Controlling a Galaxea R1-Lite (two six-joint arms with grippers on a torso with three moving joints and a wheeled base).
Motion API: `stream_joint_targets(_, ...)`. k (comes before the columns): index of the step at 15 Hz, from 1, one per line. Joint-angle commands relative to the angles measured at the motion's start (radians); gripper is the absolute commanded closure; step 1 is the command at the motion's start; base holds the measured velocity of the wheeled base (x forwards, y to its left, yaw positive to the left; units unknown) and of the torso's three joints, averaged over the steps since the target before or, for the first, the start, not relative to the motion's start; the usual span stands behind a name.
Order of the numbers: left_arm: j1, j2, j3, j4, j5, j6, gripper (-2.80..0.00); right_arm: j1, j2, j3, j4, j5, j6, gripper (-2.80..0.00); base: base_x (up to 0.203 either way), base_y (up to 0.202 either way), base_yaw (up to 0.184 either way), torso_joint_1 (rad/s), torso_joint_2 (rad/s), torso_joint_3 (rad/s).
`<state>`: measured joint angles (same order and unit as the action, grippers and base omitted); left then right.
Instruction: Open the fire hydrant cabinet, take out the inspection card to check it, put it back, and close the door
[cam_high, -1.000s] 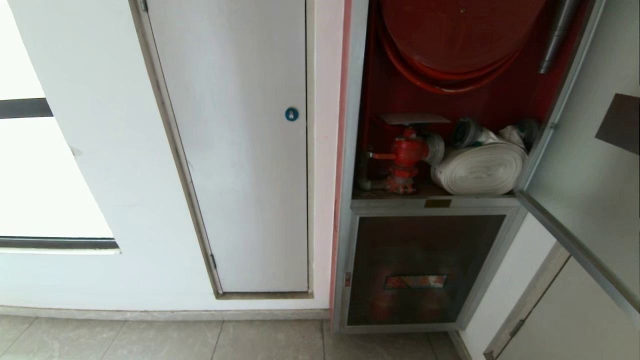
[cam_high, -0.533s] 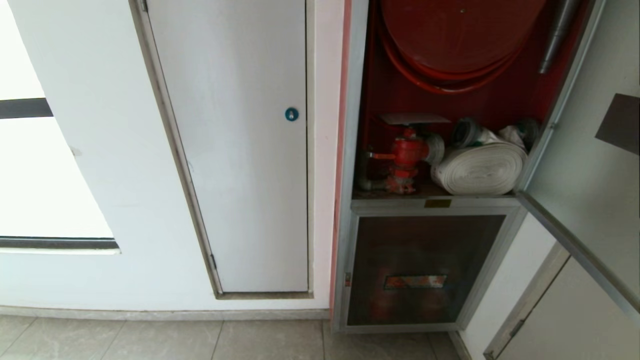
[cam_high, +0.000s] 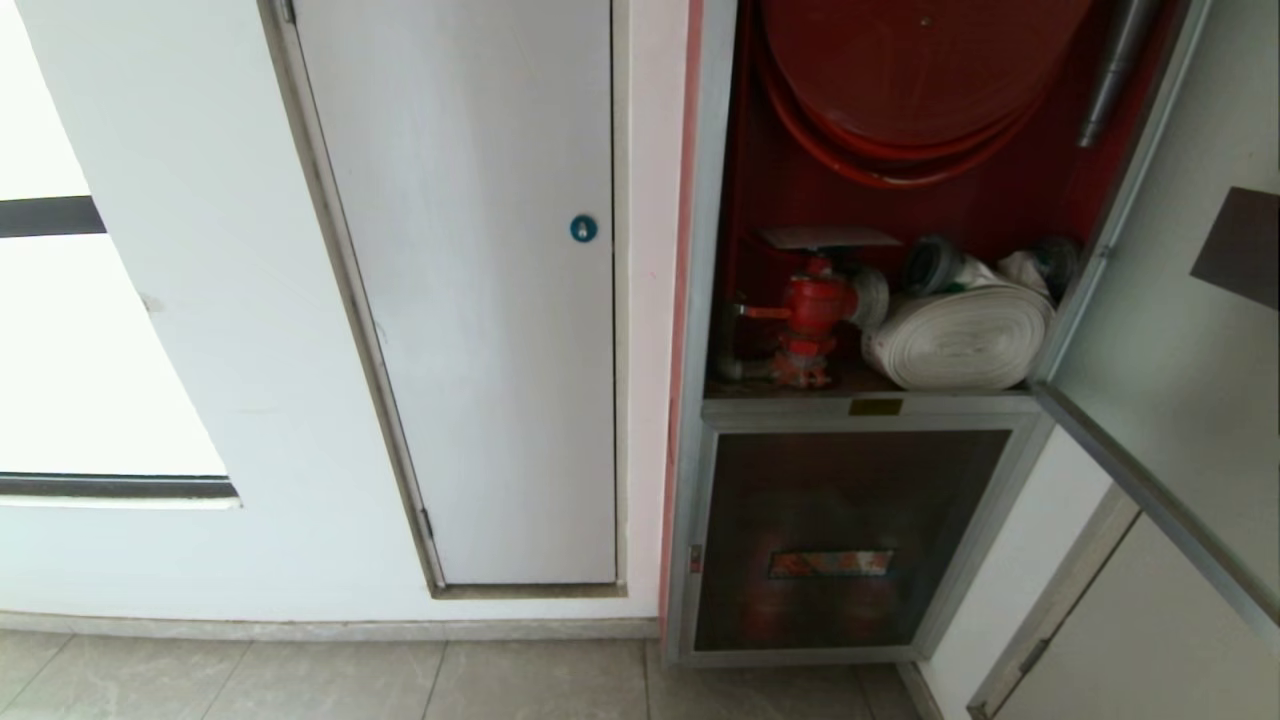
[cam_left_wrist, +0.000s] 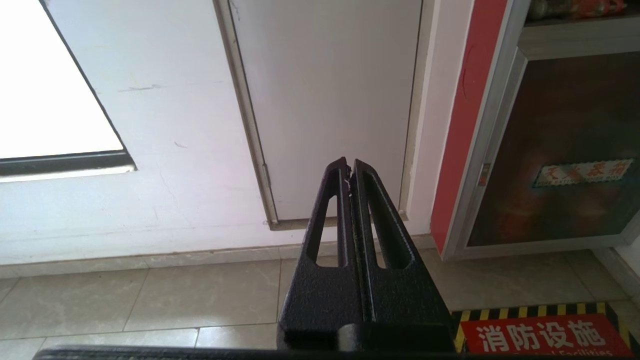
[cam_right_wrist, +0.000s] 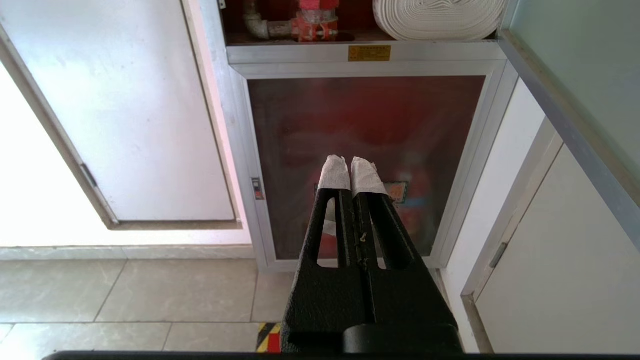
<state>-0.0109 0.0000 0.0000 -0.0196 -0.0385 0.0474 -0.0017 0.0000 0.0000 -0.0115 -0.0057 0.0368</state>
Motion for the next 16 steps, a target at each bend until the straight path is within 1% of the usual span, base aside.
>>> stream_joint_targets(1,0.0,0.001,0.012,0.0,0.0,0.001,0.0,0.0,0.002,0.003,-0.001,0.0,0.0,0.0,0.0,0.0,0.0,0.0,0.0,0.0)
stream_joint_targets(6,0.0,0.001,0.012,0.0,0.0,0.002,0.0,0.0,0.002,0.003,-0.001,0.0,0.0,0.0,0.0,0.0,0.0,0.0,0.0,0.0)
stream_joint_targets(7,0.0,0.0,0.012,0.0,0.0,0.002,0.0,0.0,0.002,0.003,-0.001,0.0,0.0,0.0,0.097,0.0,0.002,-0.002,0.0,0.002)
stream_joint_targets(16,0.0,0.0,0.012,0.0,0.0,0.002,0.0,0.0,0.002,0.003,-0.001,0.0,0.0,0.0,0.194,0.0,0.0,0.006,0.0,-0.001)
